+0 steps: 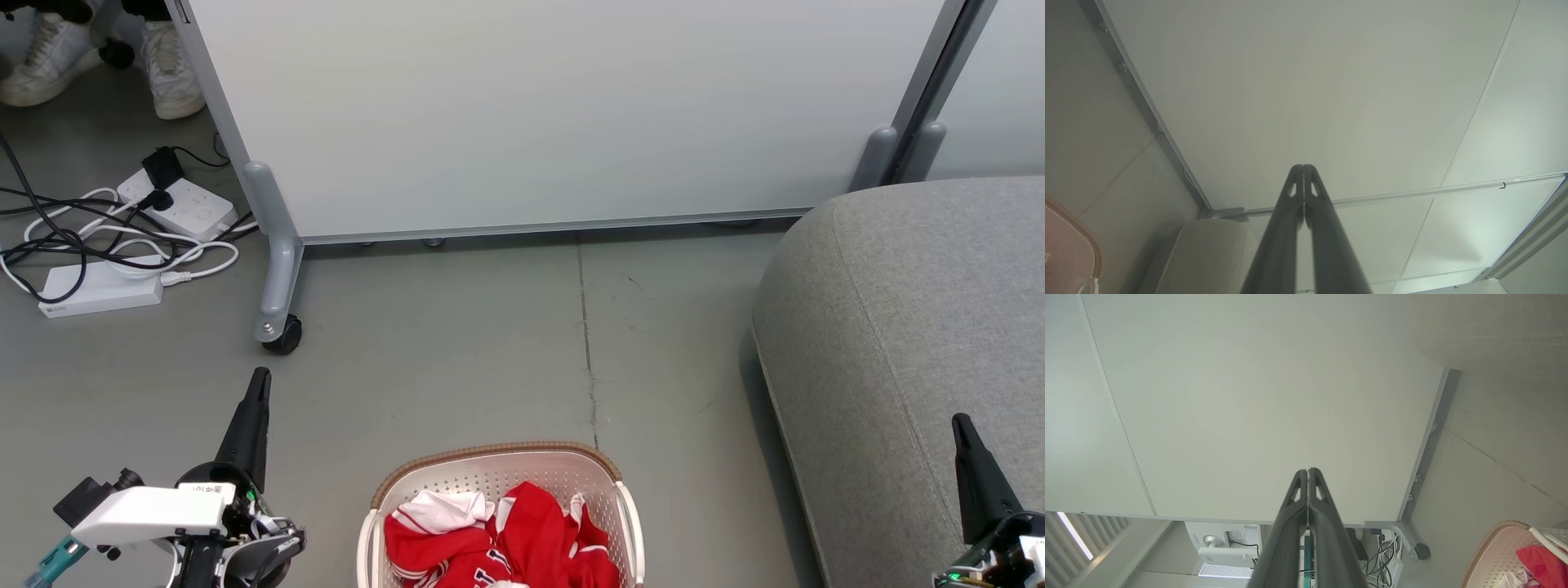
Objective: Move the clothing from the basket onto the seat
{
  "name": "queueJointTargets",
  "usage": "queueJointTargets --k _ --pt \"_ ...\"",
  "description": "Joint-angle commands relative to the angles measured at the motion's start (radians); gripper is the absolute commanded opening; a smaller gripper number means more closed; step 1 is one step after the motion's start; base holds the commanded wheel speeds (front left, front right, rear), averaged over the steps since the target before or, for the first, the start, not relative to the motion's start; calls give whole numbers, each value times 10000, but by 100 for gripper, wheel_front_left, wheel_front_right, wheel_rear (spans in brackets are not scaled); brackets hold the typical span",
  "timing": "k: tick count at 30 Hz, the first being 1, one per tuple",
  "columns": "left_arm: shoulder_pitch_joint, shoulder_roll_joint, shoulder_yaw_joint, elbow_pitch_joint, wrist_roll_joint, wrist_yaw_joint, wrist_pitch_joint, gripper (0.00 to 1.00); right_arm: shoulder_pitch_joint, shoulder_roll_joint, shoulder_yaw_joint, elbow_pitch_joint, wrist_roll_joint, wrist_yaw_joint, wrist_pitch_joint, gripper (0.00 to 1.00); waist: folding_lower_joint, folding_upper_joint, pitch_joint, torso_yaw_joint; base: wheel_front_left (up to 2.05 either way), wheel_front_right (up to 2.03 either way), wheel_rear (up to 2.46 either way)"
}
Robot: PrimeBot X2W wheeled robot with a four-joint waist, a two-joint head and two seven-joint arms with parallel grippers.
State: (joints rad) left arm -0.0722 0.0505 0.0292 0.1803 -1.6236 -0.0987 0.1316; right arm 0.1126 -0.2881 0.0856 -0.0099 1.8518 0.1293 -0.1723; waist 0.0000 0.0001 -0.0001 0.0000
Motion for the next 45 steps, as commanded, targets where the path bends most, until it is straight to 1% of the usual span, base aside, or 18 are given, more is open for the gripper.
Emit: queueJointTargets --k 1,45 --pt "-197 24 42 -19 16 6 17 0 60 -73 10 -10 65 26 -27 0 0 -1 0 0 0 0 0" --pt "-199 21 45 -19 22 6 23 0 60 -72 8 -10 59 27 -27 0 0 -1 0 0 0 0 0"
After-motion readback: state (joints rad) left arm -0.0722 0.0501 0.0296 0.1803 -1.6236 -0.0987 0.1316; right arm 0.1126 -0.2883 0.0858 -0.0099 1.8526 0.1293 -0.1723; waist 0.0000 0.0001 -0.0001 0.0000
